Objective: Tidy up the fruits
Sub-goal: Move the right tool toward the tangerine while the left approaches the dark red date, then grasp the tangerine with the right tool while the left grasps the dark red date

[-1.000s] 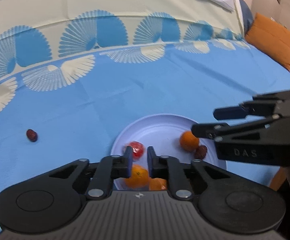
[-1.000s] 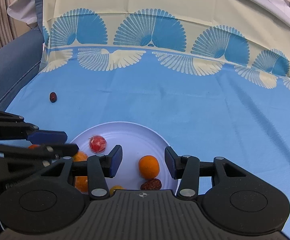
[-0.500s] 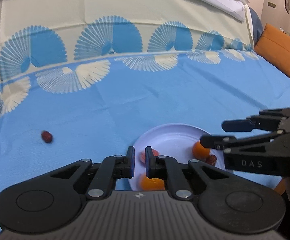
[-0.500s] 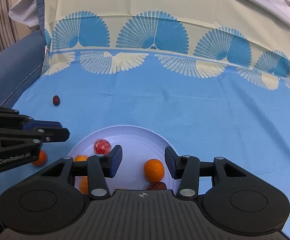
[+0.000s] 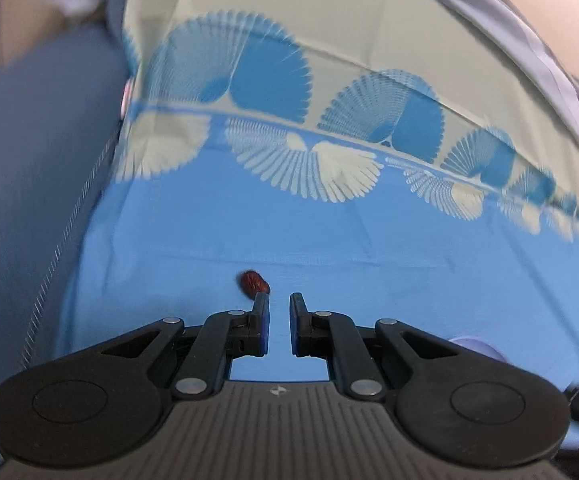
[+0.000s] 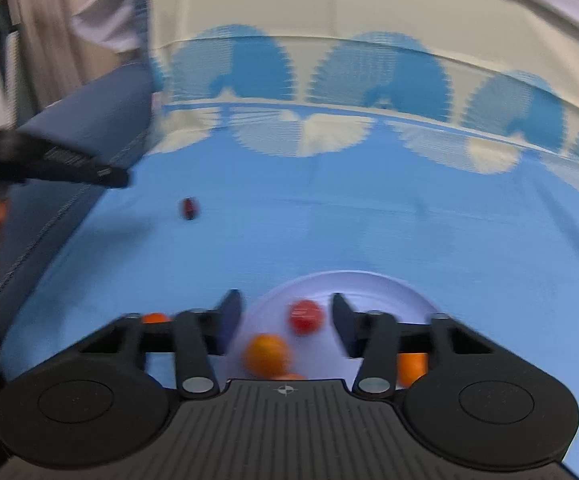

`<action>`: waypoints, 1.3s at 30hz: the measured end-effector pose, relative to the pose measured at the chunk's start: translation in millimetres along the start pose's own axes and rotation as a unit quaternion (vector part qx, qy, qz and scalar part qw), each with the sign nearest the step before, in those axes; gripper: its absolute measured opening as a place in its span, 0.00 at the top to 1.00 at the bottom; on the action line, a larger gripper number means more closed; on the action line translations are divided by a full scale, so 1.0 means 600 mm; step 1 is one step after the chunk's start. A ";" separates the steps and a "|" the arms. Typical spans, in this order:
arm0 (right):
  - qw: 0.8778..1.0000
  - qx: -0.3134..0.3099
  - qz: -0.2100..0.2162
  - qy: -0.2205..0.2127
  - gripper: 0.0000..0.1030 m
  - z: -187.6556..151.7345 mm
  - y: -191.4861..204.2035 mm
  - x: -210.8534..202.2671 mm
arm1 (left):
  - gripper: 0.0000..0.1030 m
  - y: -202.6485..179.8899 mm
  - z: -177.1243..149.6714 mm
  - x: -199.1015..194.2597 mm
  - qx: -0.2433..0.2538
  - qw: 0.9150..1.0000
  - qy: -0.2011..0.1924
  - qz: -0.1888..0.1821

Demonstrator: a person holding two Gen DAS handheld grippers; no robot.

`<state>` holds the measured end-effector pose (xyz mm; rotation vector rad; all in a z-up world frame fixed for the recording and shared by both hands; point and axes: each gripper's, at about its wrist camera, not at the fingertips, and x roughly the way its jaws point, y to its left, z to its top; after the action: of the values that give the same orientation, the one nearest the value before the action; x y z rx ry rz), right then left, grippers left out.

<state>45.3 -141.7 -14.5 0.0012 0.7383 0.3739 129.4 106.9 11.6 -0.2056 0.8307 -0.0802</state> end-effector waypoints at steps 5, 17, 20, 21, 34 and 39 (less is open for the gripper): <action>0.997 -0.039 0.066 0.021 0.67 0.001 0.061 0.030 | 0.89 0.001 -0.001 0.023 0.001 1.000 0.026 -0.001; 0.987 -0.111 0.076 0.087 0.40 -0.006 0.172 0.137 | 0.76 0.042 0.011 0.058 -0.027 0.998 0.035 0.038; 0.985 -0.115 0.065 0.112 0.43 -0.010 0.176 0.162 | 0.71 0.034 0.015 0.085 -0.007 0.999 0.041 0.030; 0.984 -0.115 0.069 0.117 0.51 -0.012 0.175 0.166 | 0.71 0.031 0.016 0.094 -0.001 0.999 0.042 0.030; 0.985 -0.104 0.080 0.111 0.63 0.003 0.162 0.154 | 0.57 -0.009 0.009 0.198 0.112 0.991 0.048 0.052; 0.984 -0.101 0.085 0.118 0.63 0.001 0.162 0.155 | 0.57 -0.015 0.008 0.215 0.124 0.990 0.048 0.052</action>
<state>76.1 -20.0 -62.4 -0.1758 0.9354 0.6192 219.4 79.6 -76.8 0.0762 0.9186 -0.0950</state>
